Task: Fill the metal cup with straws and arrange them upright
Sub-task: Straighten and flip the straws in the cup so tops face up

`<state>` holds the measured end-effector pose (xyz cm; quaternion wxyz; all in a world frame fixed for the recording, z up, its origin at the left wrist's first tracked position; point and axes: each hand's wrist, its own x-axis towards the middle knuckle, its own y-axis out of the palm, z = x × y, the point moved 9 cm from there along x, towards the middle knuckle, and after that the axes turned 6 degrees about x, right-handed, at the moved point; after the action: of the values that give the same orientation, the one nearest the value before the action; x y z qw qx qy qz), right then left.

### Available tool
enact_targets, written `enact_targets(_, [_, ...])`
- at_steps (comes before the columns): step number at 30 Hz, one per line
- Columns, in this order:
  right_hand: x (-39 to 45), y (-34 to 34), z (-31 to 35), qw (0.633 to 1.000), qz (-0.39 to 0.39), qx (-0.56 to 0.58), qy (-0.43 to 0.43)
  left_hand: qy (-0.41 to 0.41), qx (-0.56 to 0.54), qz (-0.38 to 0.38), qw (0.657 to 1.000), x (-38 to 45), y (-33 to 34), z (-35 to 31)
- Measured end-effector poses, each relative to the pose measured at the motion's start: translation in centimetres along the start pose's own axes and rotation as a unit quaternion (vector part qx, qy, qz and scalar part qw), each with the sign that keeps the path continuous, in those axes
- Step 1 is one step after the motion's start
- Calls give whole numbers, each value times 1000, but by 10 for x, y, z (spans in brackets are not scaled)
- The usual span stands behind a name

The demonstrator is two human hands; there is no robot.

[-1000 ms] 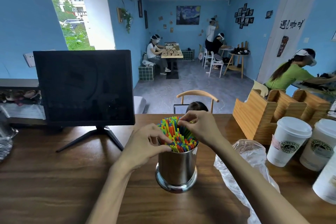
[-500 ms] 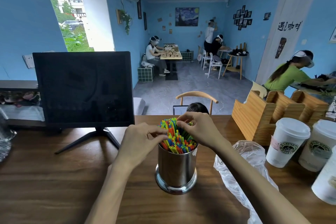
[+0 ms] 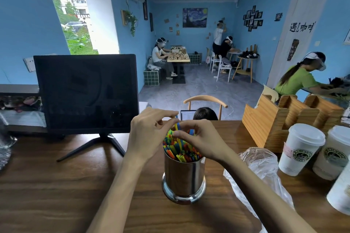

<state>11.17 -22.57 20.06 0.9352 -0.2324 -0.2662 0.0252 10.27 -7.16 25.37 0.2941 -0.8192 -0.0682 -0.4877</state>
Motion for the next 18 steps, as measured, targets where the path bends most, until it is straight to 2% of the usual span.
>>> enact_targets(3, [1, -2, 3, 1000, -8, 18, -4, -39, -37, -9, 999, 1, 2, 5])
enact_targets(12, [3, -5, -1, 998, -51, 30, 10, -76, -53, -61, 994, 2, 0, 10])
enact_targets(18, [6, -4, 8, 998, -45, 40, 5, -196, -194, -16, 961, 3, 14, 33])
